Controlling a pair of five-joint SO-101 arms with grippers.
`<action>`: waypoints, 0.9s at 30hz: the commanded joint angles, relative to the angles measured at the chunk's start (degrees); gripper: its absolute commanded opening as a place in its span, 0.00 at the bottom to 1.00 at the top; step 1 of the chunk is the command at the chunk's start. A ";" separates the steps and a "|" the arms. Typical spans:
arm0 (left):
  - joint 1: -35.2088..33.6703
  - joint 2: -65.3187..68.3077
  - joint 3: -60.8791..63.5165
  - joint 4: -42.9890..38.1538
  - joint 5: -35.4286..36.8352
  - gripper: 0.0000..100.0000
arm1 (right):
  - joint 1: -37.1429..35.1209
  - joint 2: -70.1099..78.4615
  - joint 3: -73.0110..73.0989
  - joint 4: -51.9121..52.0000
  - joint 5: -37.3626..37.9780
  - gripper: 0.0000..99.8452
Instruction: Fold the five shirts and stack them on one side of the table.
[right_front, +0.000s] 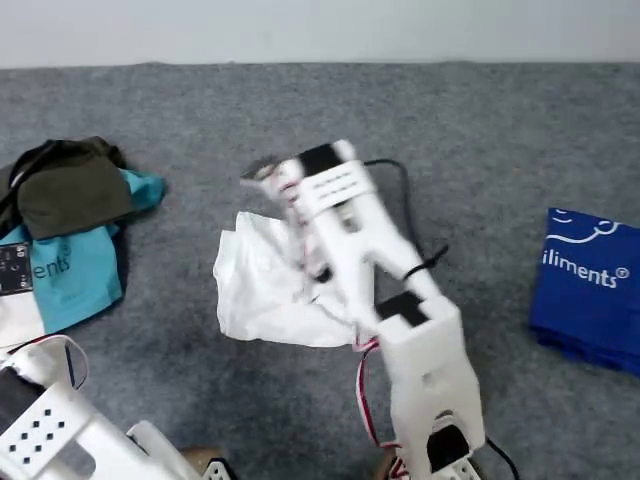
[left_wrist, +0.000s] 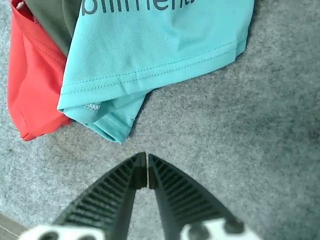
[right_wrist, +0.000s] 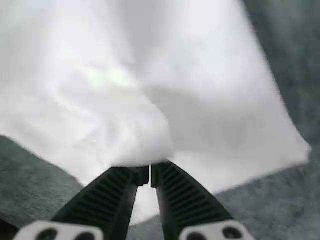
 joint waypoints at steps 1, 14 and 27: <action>-0.09 -1.05 -2.42 0.26 0.44 0.02 | -10.59 -4.44 -2.81 2.07 -2.55 0.01; -0.09 -1.05 -2.42 0.00 0.44 0.02 | -11.56 -17.63 -2.73 1.63 0.44 0.01; -0.09 -1.05 -2.42 0.00 0.53 0.02 | -15.78 -2.68 -2.64 -9.89 4.13 0.01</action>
